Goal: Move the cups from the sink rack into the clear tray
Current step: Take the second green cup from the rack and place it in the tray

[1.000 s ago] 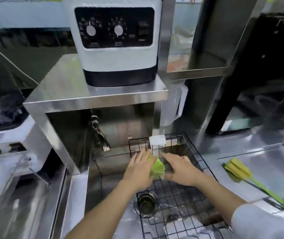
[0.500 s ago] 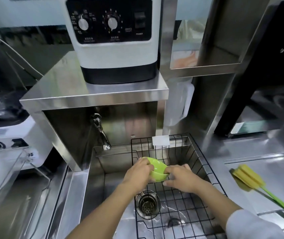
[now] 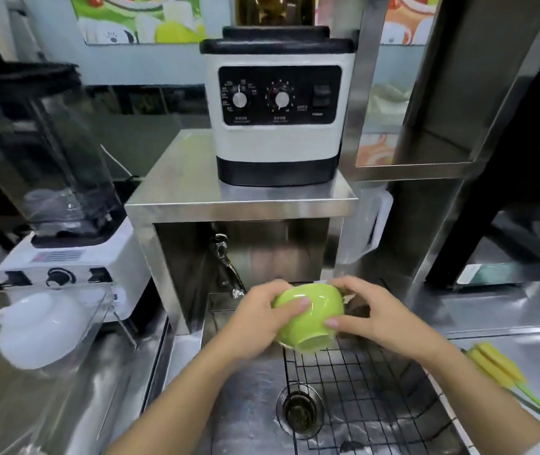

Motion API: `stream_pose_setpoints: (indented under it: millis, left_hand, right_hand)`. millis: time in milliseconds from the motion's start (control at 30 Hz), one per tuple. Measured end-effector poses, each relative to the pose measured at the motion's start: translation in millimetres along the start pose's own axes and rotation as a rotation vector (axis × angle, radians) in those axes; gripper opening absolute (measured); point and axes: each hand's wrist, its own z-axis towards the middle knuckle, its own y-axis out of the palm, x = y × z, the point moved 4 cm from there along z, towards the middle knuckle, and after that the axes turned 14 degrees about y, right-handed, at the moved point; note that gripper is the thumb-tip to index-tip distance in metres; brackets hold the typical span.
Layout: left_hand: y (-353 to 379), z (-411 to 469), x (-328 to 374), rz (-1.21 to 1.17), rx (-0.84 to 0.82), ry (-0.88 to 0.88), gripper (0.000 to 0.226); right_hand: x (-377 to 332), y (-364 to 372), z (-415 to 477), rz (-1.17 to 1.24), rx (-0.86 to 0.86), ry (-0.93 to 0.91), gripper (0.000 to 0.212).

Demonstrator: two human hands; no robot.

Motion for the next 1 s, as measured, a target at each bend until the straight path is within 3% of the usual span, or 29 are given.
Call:
stream_pose_setpoints:
  millis: [67, 200, 367, 533, 700, 767, 833, 933, 1000]
  left_hand:
    - [-19, -9, 18, -0.128, 0.089, 0.018, 0.012]
    - [-67, -30, 50, -0.219, 0.214, 0.042, 0.017]
    - [-119, -63, 81, -0.025, 0.184, 0.127, 0.015]
    - [-166, -97, 96, 0.159, 0.22, 0.17, 0.007]
    - [-224, -141, 101, 0.26, 0.517, 0.225, 0.022]
    - [-238, -164, 97, 0.274, 0.562, 0.22, 0.033]
    - [-243, -182, 90, 0.366, 0.443, 0.181, 0.051]
    - [-241, -202, 76, 0.565, 0.163, 0.088, 0.086]
    - [-241, -210, 64, 0.699, 0.074, 0.04, 0.104]
  right_hand:
    - [-31, 3, -5, 0.012, 0.023, -0.045, 0.052]
    - [-92, 19, -12, 0.129, -0.03, -0.171, 0.051]
    - [-145, 75, -7, 0.357, -0.193, -0.186, 0.029]
    - [-182, 131, 2, 0.534, -0.238, -0.165, 0.018]
    - [-202, 175, 7, 0.882, -0.332, -0.054, 0.024]
    - [-207, 191, 10, 0.987, -0.359, 0.037, 0.034]
    - [-210, 210, 11, 1.026, -0.397, 0.136, 0.05]
    - [-213, 243, 10, 1.13, -0.484, 0.279, 0.048]
    - [-212, 265, 8, 1.199, -0.531, 0.373, 0.046]
